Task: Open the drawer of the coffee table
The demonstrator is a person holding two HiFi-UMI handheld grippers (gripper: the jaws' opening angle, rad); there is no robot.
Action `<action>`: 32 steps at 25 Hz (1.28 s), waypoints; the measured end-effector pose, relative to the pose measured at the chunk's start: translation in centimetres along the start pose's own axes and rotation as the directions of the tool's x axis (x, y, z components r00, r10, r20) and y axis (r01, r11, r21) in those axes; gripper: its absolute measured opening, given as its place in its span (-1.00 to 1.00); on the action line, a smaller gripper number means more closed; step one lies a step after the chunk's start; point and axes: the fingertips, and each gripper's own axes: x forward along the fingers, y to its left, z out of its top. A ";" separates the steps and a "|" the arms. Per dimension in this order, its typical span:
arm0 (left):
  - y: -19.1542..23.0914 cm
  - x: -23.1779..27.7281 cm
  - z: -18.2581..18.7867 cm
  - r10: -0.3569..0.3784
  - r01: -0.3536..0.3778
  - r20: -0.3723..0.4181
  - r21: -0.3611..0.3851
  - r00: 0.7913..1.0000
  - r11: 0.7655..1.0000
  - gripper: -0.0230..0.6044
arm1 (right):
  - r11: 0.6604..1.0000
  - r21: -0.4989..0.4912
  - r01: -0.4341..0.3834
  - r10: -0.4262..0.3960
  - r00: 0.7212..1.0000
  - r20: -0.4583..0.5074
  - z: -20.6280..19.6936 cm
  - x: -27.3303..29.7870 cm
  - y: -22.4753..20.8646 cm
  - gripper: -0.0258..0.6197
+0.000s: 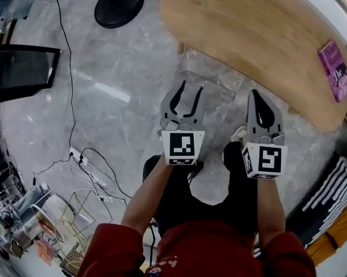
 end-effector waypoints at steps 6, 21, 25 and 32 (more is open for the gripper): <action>0.8 6.3 -8.5 -0.048 0.048 0.043 -0.020 0.998 0.999 -0.37 | 0.997 -0.049 -0.053 0.057 0.996 0.066 -7.9 5.2 1.7 -0.93; 1.4 16.3 -20.2 -0.157 0.135 0.165 0.136 0.974 0.981 -0.37 | 0.997 -0.062 0.038 -0.025 0.979 0.201 -18.5 11.5 2.7 -0.93; 0.1 17.9 -20.9 -0.179 0.161 0.163 0.121 0.970 0.980 -0.37 | 0.995 0.033 0.097 -0.102 0.977 0.188 -20.5 12.0 0.5 -0.93; -1.2 18.8 -22.2 -0.193 0.182 0.145 0.086 0.970 0.980 -0.37 | 0.993 0.085 0.087 -0.100 0.980 0.174 -21.3 12.1 0.2 -0.93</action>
